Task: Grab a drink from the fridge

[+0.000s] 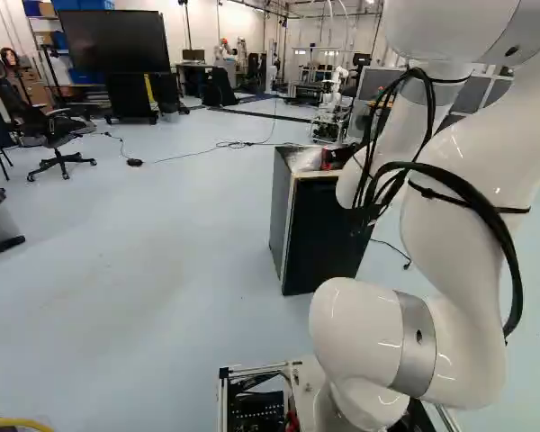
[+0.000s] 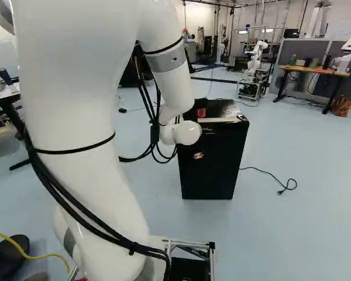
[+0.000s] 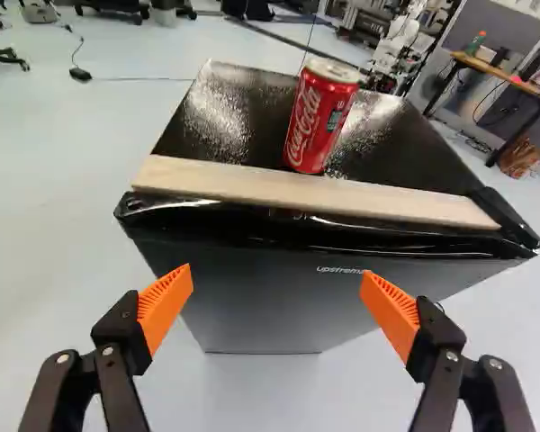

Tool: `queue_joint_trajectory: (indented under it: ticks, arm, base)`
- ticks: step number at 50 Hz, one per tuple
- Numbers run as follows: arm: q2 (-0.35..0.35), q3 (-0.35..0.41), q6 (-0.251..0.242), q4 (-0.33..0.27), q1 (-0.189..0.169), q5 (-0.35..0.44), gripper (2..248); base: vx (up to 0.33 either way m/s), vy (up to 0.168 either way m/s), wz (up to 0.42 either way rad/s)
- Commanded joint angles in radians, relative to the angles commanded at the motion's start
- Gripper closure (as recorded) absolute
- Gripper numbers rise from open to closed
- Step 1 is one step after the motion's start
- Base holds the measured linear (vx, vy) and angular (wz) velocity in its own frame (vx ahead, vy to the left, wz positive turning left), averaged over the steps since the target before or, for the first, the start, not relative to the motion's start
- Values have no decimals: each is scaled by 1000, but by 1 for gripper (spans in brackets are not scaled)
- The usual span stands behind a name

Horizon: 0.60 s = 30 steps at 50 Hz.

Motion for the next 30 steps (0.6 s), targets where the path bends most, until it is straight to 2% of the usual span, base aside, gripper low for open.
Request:
queue_joint_trajectory:
  ticks: [23, 30]
  arm:
    - [-12, -13, 0, 123, 7, 227, 3]
    - [-30, -35, 0, 150, 19, 267, 3]
  base:
    - [0, 0, 0]
    - [0, 0, 0]
